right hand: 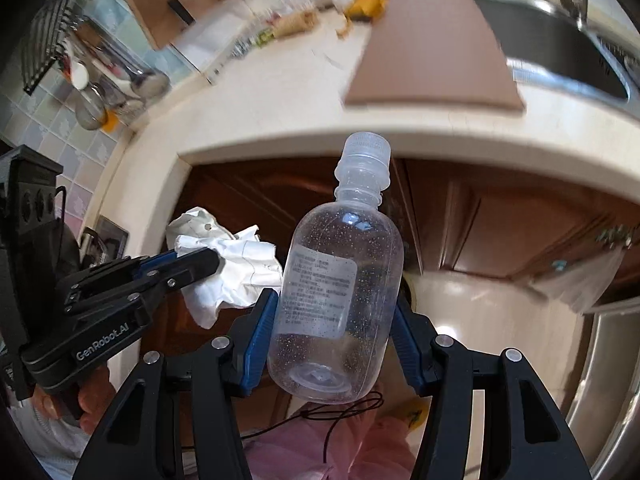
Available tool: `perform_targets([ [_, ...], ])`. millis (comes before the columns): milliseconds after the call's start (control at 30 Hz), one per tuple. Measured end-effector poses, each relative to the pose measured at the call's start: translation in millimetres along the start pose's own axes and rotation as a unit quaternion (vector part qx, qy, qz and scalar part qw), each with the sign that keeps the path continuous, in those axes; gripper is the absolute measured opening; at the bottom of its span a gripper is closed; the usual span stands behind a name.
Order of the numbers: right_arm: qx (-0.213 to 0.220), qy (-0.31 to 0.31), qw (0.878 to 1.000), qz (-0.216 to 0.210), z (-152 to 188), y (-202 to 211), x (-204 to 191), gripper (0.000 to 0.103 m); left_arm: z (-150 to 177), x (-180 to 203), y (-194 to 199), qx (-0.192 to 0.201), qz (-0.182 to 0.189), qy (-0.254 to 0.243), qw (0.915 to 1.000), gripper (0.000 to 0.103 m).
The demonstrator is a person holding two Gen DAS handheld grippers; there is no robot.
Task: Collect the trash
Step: 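Carry the bottle and tissues down over the trash bin, then open the left tool to drop the tissues while the right tool drops the bottle into the bin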
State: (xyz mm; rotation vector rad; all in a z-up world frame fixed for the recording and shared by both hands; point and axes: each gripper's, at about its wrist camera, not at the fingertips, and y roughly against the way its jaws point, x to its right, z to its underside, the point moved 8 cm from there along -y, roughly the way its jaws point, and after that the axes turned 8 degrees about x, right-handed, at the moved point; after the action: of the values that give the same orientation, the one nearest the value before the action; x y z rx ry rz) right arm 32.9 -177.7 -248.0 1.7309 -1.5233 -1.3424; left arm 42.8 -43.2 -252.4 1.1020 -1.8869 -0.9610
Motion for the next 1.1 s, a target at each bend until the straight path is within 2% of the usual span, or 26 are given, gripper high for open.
perform_targets([
  [300,-0.037,-0.032,0.999,-0.002,55.9,-89.8,50.0,0.054,54.7,-31.9,-98.6,-0.05,-0.035,0.016,0.998,0.011],
  [633,-0.079,-0.058,0.995,0.007,118.0,-240.2,99.2,0.054,120.9,-80.9,-231.5,-0.111,-0.063,0.015,0.9917,0.011],
  [800,-0.099,-0.043,0.994,0.024,140.0,-308.4,108.0,0.056,134.9,-103.7,-283.2,-0.134,-0.064,0.009,0.9889,0.012],
  [967,-0.114,-0.029,0.992,0.036,151.8,-358.9,105.5,0.058,141.1,-121.0,-313.5,-0.155,-0.069,0.005,0.9856,0.012],
  [1067,-0.121,-0.018,0.991,0.046,156.3,-378.1,103.7,0.059,142.3,-125.3,-320.0,-0.166,-0.067,0.003,0.9839,0.027],
  [1100,-0.123,-0.015,0.991,0.048,156.5,-384.9,102.4,0.059,143.2,-127.5,-321.2,-0.169,-0.067,0.003,0.9834,0.036],
])
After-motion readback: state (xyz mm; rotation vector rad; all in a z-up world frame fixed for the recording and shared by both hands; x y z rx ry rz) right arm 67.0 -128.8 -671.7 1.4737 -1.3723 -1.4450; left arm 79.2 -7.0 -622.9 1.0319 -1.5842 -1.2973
